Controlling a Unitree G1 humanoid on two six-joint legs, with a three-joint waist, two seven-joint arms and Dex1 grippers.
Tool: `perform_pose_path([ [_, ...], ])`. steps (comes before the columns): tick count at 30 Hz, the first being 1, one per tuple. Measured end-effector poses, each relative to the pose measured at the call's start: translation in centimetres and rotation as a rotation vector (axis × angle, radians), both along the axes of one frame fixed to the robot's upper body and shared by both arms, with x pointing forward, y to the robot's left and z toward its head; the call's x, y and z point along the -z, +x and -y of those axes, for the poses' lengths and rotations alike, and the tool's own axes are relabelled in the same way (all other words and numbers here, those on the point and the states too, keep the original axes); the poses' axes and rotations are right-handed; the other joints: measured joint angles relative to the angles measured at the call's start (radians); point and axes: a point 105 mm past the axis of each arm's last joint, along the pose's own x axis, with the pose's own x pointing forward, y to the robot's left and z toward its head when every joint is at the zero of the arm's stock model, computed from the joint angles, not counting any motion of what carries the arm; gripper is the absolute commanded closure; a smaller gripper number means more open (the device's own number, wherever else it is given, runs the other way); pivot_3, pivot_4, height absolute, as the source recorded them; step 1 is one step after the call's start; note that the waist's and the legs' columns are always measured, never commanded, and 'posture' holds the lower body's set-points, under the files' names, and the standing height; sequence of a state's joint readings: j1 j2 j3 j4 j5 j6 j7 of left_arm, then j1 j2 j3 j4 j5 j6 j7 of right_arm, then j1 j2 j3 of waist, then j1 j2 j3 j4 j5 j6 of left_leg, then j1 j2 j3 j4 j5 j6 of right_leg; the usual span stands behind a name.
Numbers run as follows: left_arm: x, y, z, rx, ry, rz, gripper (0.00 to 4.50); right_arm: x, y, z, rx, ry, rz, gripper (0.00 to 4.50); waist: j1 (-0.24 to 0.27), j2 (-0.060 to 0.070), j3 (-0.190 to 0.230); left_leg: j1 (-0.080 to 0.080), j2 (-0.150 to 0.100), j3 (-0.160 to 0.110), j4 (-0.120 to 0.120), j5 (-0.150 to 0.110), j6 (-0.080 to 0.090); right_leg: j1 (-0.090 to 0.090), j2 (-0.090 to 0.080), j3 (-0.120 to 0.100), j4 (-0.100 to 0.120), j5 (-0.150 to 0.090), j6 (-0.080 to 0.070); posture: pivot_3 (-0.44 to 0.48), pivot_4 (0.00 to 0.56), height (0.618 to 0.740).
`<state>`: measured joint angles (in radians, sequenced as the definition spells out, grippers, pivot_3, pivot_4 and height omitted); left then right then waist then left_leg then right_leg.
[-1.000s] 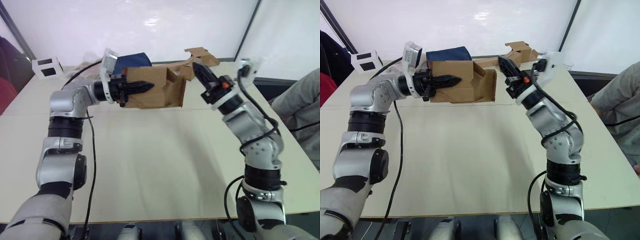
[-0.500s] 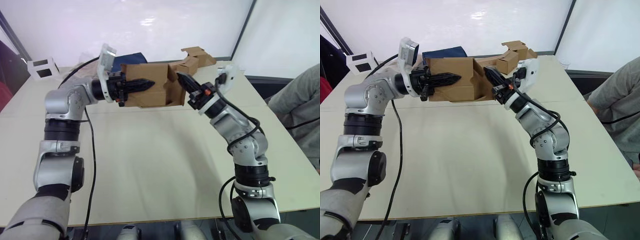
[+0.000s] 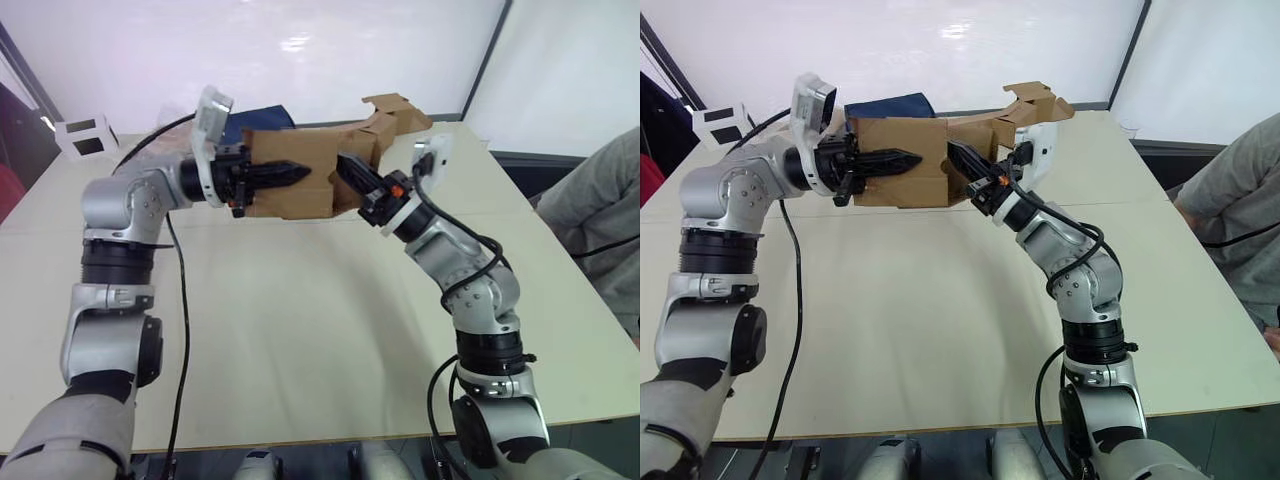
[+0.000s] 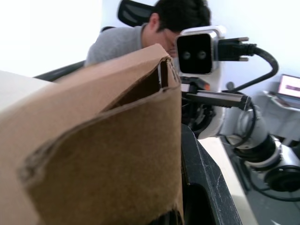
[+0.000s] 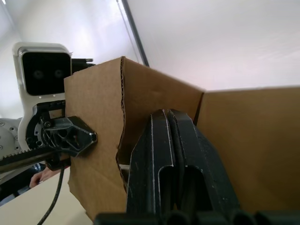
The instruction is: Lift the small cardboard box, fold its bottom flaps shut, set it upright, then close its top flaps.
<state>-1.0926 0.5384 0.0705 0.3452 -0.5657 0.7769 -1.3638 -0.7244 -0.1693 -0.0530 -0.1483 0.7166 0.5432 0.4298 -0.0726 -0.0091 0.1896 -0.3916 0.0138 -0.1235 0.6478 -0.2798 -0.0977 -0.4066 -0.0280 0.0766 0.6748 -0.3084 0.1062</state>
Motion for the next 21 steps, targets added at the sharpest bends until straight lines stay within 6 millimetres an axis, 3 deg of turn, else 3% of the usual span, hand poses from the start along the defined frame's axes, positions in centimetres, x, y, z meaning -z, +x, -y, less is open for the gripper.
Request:
perform_pose_path([
  [11,-0.3,0.8,0.6,-0.064,0.001,0.132,4.5,-0.1,0.2,0.4,0.008,-0.027,-0.003,4.46,0.002,0.0,0.0,0.0,0.0,0.0,0.0,0.0,0.0,0.0,0.0,0.0,0.0,0.0,0.0,0.0,0.15,0.74],
  [21,-0.1,1.4,1.3,-0.099,0.024,0.201,4.5,0.7,-1.5,5.2,0.061,-0.174,0.005,4.46,0.003,0.0,0.0,0.0,0.0,0.0,0.0,-0.002,0.004,0.0,0.0,0.0,-0.001,0.0,0.0,0.0,0.15,0.74],
])
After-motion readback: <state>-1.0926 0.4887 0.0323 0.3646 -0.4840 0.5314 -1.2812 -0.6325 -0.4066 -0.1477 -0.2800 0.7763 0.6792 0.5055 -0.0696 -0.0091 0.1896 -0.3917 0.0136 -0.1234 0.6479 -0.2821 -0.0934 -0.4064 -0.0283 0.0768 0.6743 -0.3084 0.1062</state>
